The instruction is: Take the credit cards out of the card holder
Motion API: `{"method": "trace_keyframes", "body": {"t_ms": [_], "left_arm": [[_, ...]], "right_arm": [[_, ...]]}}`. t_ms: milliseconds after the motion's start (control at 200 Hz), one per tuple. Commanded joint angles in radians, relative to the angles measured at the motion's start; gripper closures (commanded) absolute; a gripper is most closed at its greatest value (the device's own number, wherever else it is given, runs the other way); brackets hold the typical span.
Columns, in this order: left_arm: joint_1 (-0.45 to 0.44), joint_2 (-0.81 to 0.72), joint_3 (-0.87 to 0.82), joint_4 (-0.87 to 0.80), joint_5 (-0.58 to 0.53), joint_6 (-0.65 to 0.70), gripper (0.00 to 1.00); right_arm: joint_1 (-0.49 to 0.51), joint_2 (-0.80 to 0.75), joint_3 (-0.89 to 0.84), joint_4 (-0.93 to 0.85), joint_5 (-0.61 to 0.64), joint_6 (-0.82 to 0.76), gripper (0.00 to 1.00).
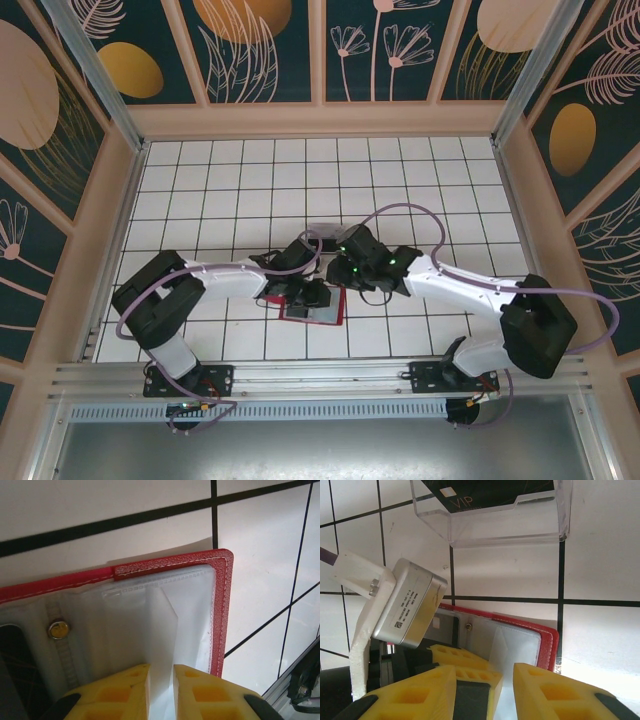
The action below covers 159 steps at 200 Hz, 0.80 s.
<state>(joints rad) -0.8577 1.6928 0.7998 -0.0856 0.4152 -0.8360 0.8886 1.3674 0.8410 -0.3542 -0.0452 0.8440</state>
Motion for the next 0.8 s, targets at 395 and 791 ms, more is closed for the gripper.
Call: {"method": "trace_keyframes", "body": {"t_ms": [395, 791], "left_arm": [[-0.004, 0.027, 0.035, 0.044, -0.165, -0.117, 0.78], [0.013, -0.126, 0.038, 0.023, -0.205, -0.082, 0.75]], "right_arm": [[-0.023, -0.042, -0.021, 0.01, 0.015, -0.011, 0.64], [-0.025, -0.032, -0.037, 0.098, -0.075, 0.018, 0.64]]}}
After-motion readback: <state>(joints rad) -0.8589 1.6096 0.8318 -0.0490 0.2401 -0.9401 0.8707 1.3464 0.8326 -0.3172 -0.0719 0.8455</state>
